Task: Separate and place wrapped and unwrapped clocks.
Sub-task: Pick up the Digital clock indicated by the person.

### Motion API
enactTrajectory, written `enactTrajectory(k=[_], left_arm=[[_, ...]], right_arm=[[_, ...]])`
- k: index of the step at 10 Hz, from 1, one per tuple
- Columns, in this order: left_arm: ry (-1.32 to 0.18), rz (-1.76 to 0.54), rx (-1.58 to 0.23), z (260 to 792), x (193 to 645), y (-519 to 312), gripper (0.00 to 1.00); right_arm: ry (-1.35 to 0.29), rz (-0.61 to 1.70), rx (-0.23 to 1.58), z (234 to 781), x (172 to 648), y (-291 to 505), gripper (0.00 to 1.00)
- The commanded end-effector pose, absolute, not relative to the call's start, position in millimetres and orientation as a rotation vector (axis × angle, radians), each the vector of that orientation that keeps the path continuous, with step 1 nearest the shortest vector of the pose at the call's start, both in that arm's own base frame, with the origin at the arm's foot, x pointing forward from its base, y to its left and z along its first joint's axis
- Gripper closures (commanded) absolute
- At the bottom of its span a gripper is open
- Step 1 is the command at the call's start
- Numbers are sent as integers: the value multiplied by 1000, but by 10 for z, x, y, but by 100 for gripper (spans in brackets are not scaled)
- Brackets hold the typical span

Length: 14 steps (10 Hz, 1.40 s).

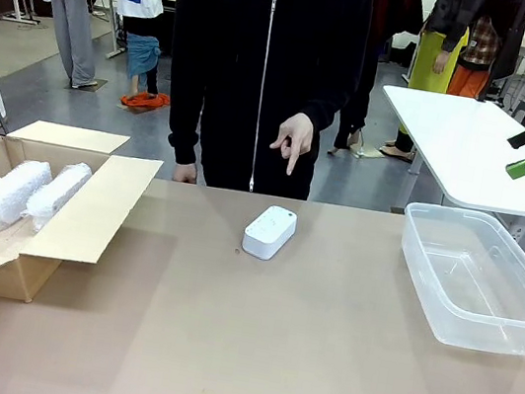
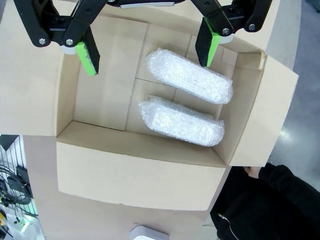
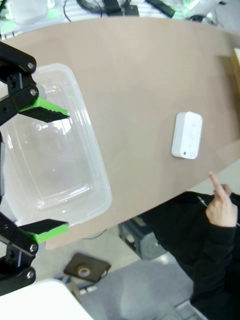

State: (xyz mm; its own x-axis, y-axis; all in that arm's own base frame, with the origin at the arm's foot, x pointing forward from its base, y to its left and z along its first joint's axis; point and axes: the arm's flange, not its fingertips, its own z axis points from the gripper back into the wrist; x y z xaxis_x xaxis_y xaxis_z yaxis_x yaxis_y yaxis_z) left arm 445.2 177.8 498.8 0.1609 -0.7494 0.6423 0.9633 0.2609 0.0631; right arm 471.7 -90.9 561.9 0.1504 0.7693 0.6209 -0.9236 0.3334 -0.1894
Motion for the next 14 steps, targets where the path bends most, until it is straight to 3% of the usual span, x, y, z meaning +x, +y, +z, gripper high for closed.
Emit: enactTrajectory(k=[1, 9, 11, 14], left_arm=[[-644, -1271, -414, 4981, 4447, 1788, 0], [-644, -1271, -414, 4981, 4447, 1788, 0], [-644, -1271, -414, 4981, 4447, 1788, 0], [-644, -1271, -414, 4981, 4447, 1788, 0]], right_arm=[[-696, 1304, 281, 5671, 4676, -691, 0], [-495, 1564, 304, 5794, 4357, 509, 0], [-440, 1483, 330, 5851, 4260, 888, 0], [-283, 1179, 221, 5818, 4236, 1392, 0]])
